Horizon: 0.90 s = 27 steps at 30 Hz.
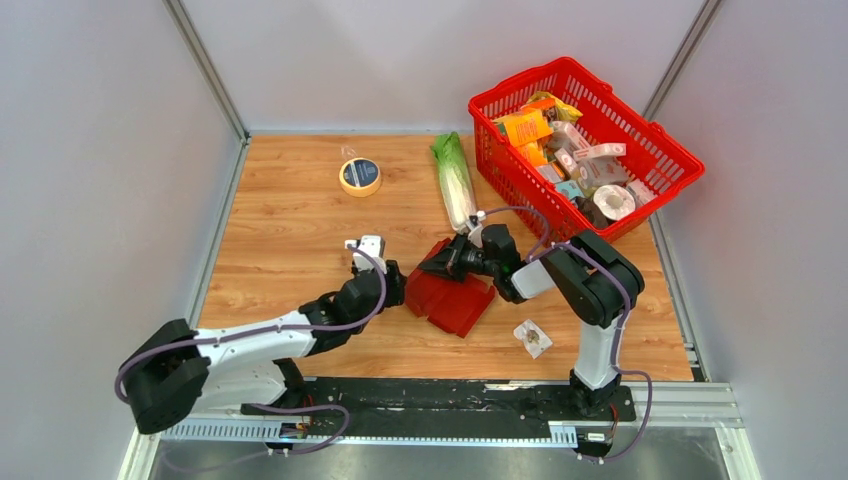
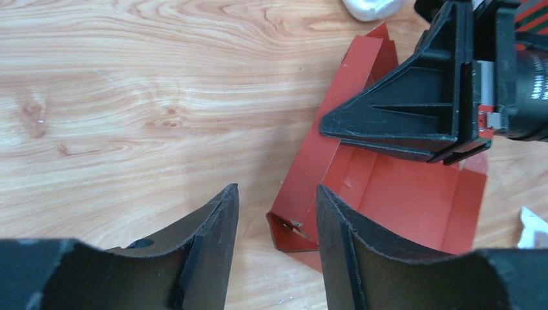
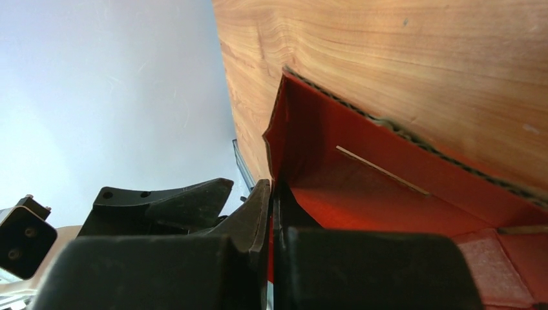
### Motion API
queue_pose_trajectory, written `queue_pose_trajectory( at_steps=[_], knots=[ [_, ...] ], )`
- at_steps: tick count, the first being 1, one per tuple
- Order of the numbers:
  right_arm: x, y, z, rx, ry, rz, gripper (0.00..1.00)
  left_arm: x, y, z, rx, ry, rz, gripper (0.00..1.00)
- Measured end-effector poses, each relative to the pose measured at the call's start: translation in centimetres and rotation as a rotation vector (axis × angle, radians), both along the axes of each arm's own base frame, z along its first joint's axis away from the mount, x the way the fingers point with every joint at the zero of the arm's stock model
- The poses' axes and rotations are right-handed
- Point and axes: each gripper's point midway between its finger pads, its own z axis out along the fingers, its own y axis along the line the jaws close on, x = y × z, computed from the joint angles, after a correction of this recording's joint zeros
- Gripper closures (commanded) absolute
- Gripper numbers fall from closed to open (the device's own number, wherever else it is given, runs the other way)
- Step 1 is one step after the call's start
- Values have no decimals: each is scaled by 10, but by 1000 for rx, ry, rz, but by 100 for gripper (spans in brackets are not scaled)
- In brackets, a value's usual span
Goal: Fold the paper box
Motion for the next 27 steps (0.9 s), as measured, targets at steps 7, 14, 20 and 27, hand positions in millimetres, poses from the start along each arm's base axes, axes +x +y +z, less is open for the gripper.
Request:
queue_pose_trajectory(
  at_steps=[7, 14, 20, 27],
  knots=[
    [-1, 0, 7, 5, -4, 6, 100, -15, 25, 31, -105, -73, 24, 43],
    [9, 6, 27, 37, -23, -8, 100, -30, 47, 31, -143, -114, 17, 44],
    [13, 8, 33, 57, -14, -15, 100, -35, 52, 17, -104, -109, -5, 43],
    [14, 10, 26, 74, 29, -28, 100, -33, 32, -20, 49, -24, -99, 46]
  ],
)
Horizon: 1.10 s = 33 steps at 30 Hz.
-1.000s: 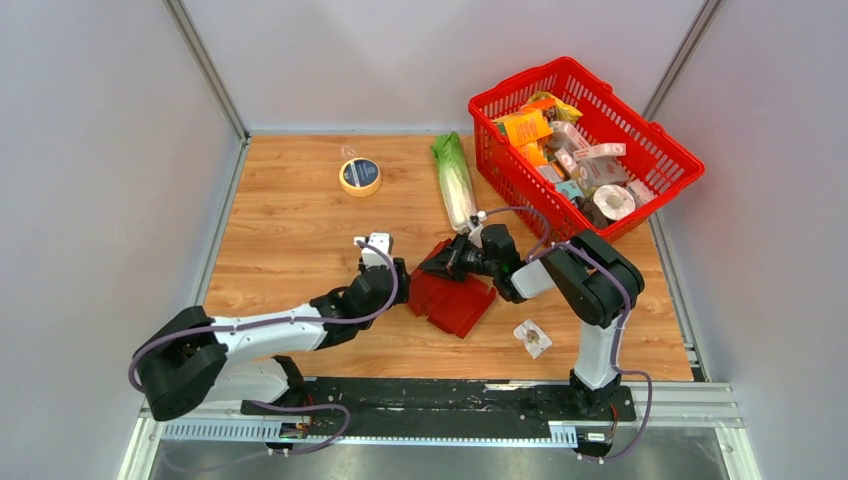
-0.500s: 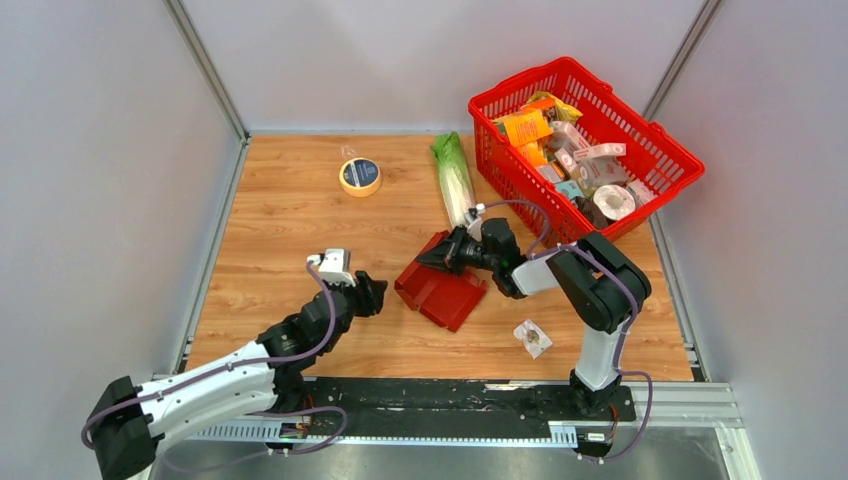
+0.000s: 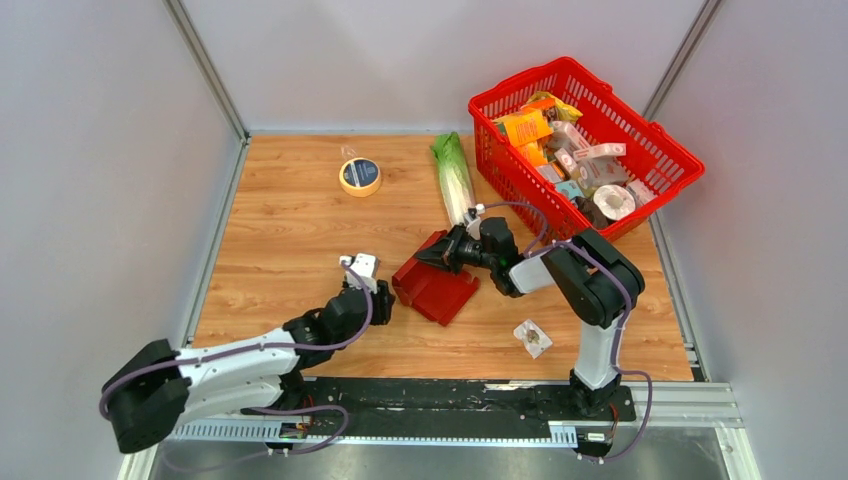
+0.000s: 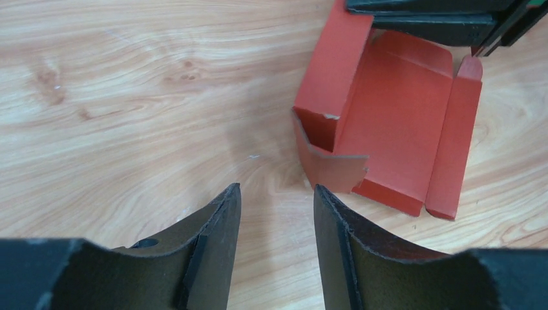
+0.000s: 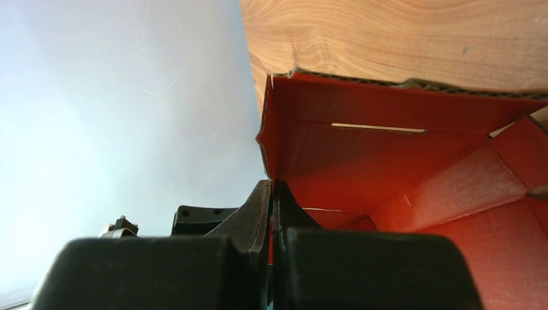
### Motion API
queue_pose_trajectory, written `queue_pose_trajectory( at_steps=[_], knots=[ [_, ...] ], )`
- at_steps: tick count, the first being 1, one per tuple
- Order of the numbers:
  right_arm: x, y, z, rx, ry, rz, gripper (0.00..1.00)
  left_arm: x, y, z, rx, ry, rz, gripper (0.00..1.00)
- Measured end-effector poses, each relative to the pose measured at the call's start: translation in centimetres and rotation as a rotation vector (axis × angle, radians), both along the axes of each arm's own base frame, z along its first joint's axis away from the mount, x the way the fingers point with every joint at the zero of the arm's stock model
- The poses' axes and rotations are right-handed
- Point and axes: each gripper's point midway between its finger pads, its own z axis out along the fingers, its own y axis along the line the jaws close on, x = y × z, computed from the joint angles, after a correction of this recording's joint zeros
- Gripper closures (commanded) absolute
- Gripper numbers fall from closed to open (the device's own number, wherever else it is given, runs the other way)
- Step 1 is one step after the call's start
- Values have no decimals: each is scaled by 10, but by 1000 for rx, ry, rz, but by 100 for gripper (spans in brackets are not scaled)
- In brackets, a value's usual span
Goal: Fold the paper box
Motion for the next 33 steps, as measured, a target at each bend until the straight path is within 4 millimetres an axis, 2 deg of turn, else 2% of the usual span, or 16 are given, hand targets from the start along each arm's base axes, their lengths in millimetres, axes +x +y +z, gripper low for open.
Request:
queue_pose_trajectory(
  at_steps=[4, 15, 22, 27, 33],
  knots=[
    [0, 0, 0, 7, 4, -3, 100, 2, -17, -4, 47, 0, -51, 46],
    [-1, -2, -2, 5, 8, -6, 100, 14, -39, 24, -10, -67, -75, 48],
    [1, -7, -7, -2, 16, -33, 100, 15, -55, 19, 52, -51, -82, 51],
    [-1, -9, -8, 1, 12, -34, 100, 12, -55, 18, 65, -55, -77, 58],
    [-3, -11, -7, 1, 10, -40, 100, 13, -52, 14, 83, -41, -49, 55]
  ],
)
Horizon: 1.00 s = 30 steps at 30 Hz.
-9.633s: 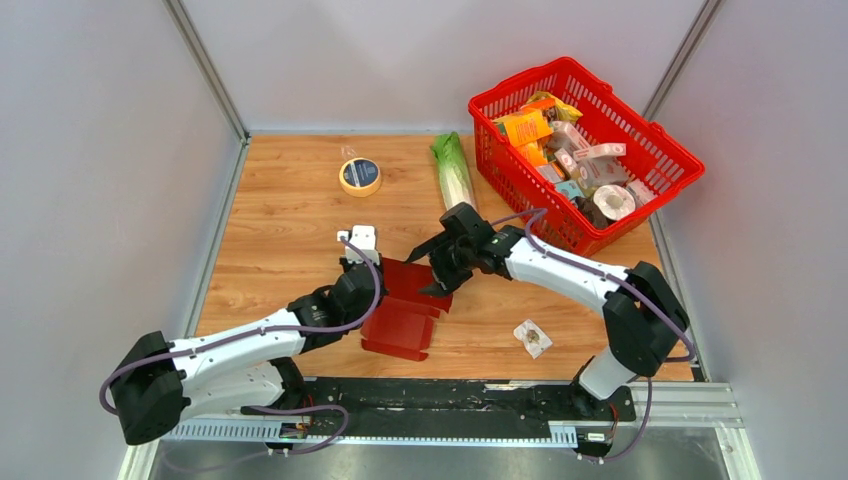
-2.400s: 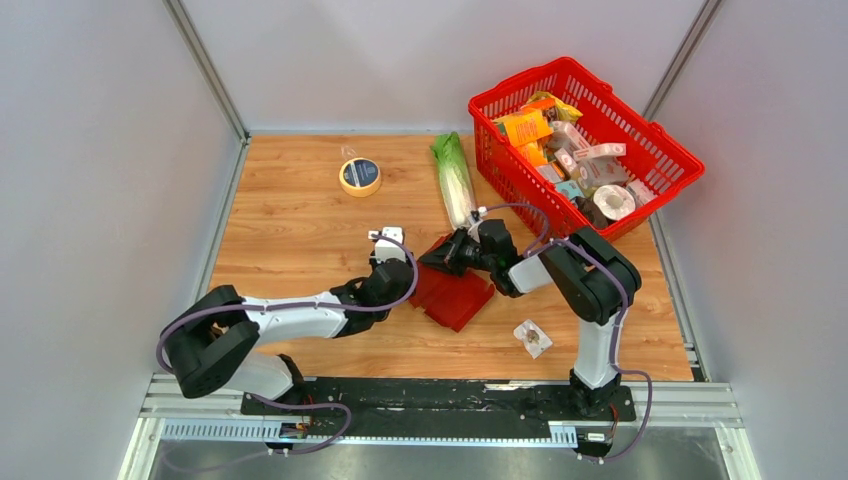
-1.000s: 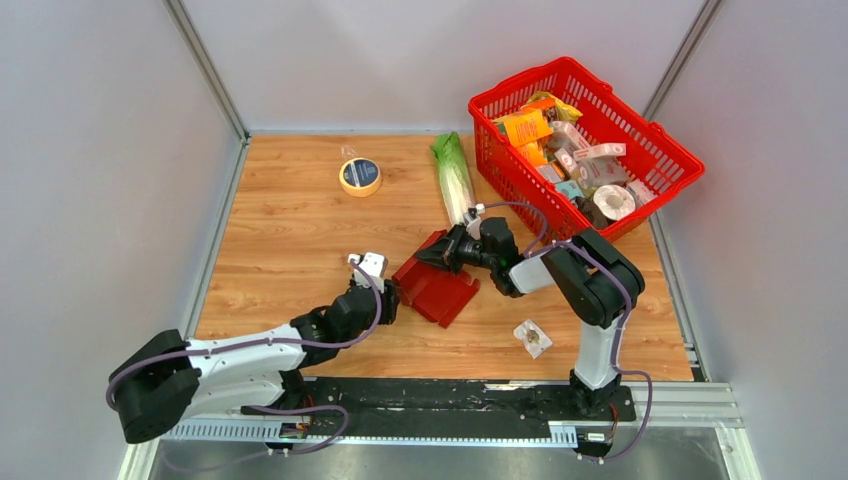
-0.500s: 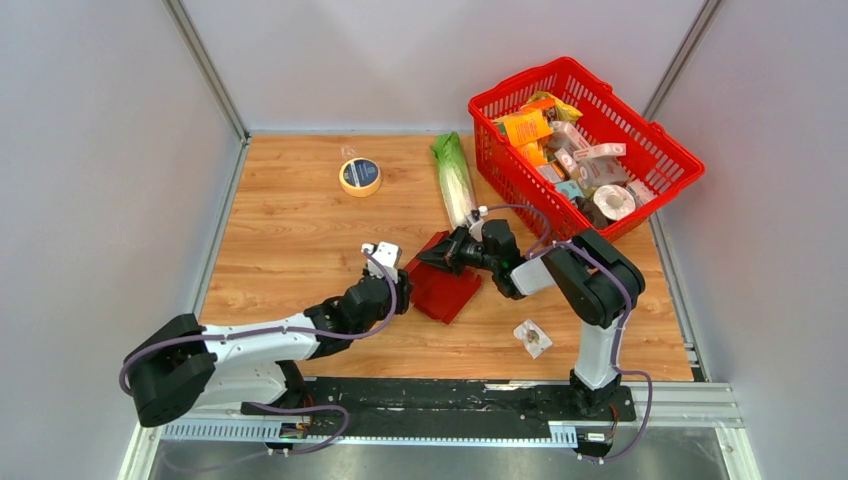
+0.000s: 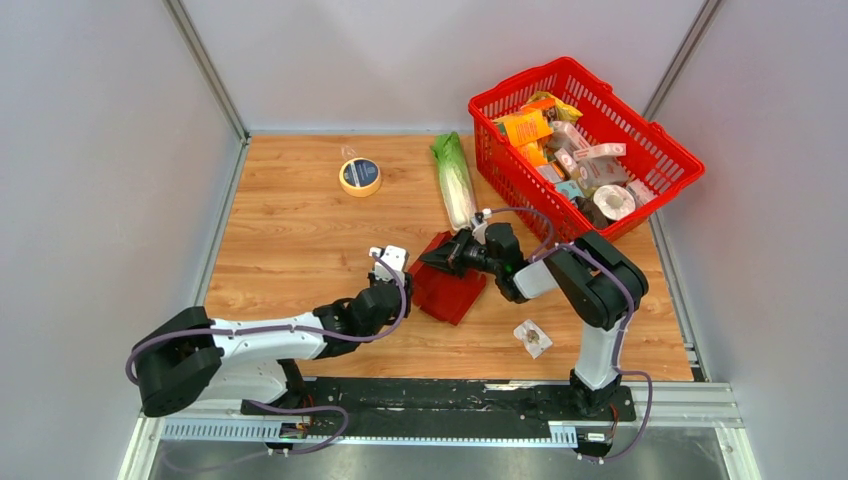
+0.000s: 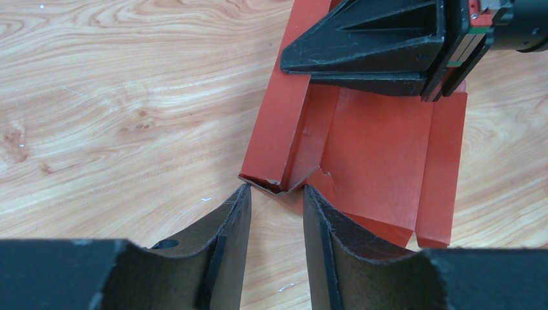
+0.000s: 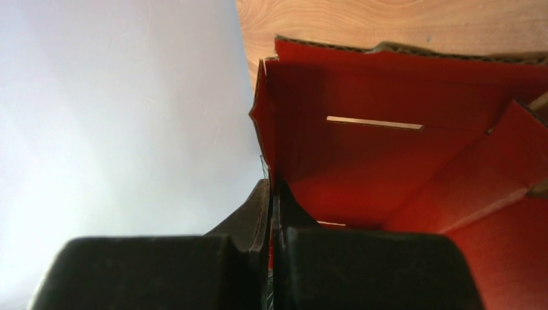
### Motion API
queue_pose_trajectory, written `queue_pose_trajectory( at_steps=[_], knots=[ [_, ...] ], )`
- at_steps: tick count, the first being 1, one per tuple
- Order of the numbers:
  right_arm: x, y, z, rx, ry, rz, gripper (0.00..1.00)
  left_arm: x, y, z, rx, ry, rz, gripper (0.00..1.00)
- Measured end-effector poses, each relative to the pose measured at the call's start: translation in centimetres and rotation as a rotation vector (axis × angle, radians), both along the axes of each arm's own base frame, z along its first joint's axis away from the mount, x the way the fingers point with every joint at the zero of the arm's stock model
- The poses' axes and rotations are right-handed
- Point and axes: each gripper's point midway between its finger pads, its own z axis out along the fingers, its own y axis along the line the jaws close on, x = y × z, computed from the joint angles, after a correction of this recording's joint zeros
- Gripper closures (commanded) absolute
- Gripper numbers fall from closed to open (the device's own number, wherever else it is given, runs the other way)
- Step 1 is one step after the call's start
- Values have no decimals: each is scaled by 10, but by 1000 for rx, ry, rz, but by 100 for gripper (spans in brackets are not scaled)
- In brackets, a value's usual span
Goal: Fold the paper box
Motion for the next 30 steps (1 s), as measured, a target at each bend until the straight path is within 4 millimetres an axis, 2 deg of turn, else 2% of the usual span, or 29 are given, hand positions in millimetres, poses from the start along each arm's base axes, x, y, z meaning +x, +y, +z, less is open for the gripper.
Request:
queue_pose_trajectory(
  at_steps=[8, 16, 21, 26, 30],
  knots=[
    [-5, -2, 11, 19, -8, -3, 100, -7, 0, -4, 29, -3, 32, 50],
    [-9, -6, 10, 37, 6, -21, 100, 0, 6, -7, 95, -35, 118, 56],
    [-11, -8, 10, 53, 18, -37, 100, 4, 10, -9, 138, -62, 162, 57],
    [-14, -9, 8, 54, 22, -44, 100, 5, 7, -10, 158, -89, 173, 58],
    [-18, -13, 6, 48, 27, -52, 100, 6, 5, -15, 187, -102, 189, 63]
  ],
)
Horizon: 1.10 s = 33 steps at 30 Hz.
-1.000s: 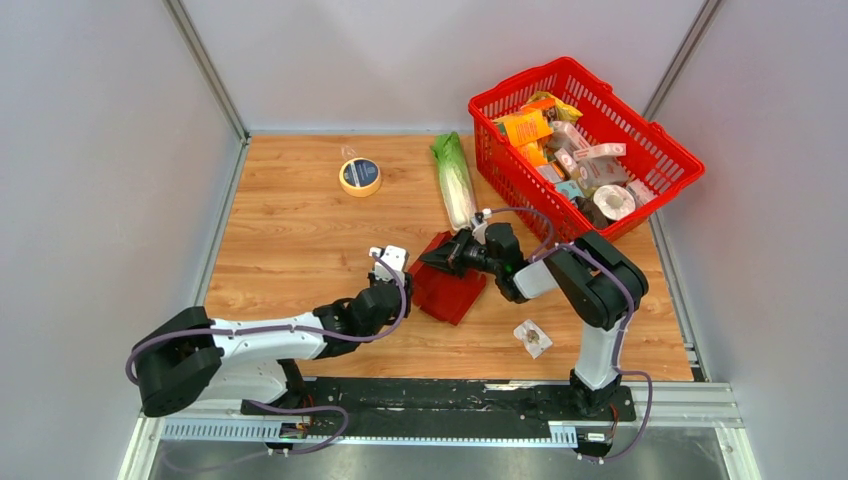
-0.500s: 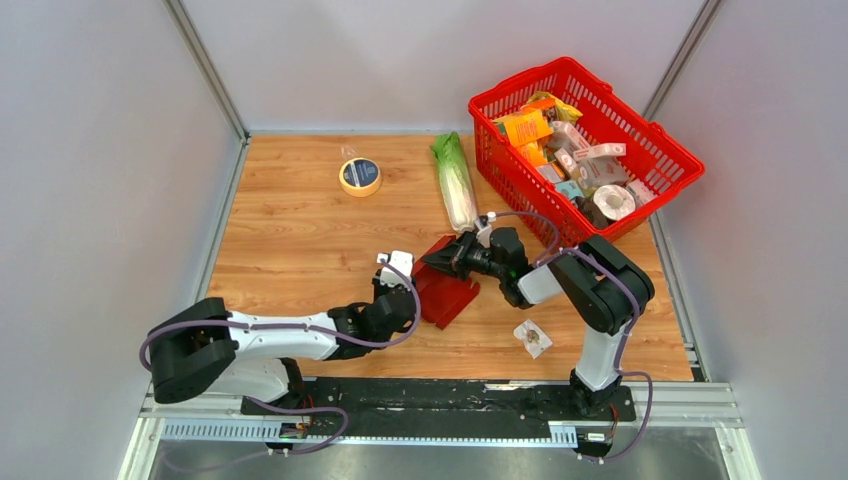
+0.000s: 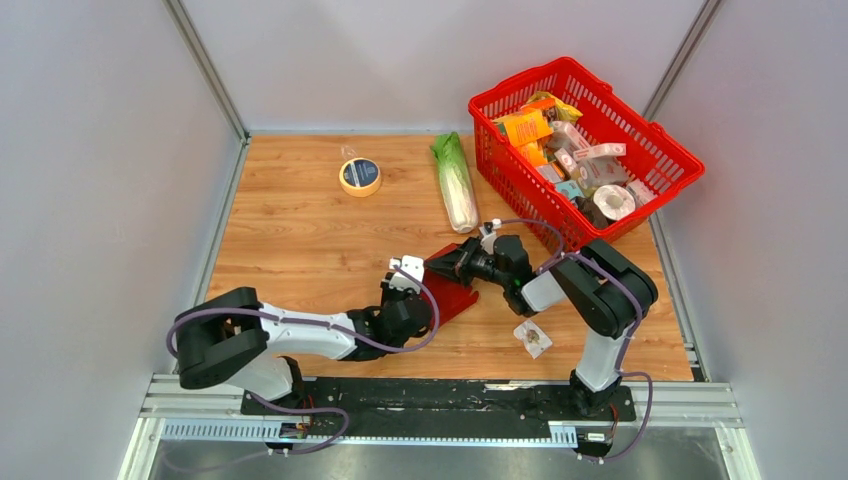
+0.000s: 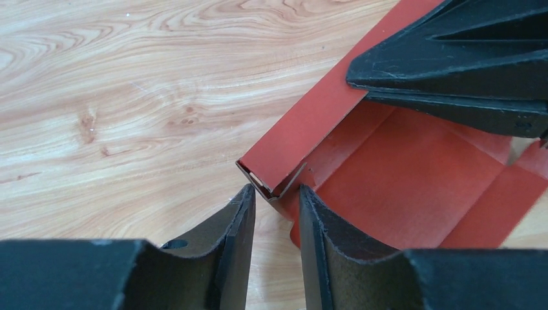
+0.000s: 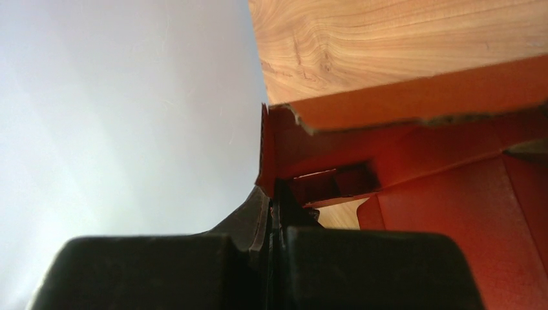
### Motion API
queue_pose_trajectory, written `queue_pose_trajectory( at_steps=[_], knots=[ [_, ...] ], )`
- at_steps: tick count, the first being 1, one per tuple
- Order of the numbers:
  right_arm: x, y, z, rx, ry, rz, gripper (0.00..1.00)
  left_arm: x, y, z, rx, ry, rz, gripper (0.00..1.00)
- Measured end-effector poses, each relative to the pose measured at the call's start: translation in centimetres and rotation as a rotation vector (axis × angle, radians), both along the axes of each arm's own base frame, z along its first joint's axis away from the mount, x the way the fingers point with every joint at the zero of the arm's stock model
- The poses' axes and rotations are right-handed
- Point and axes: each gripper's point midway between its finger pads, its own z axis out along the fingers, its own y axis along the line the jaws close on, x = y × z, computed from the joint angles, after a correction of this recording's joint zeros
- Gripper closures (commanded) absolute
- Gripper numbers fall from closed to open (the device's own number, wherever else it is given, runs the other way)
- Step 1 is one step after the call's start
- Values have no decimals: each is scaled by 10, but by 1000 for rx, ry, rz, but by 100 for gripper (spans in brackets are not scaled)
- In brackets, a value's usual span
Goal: Fold the paper box
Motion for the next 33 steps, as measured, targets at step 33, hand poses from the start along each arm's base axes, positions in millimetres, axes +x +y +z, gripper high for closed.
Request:
queue_pose_trajectory(
  at_steps=[33],
  knots=[
    [-8, -10, 1, 29, 65, -117, 100, 21, 5, -1, 86, -70, 372, 100]
  ],
)
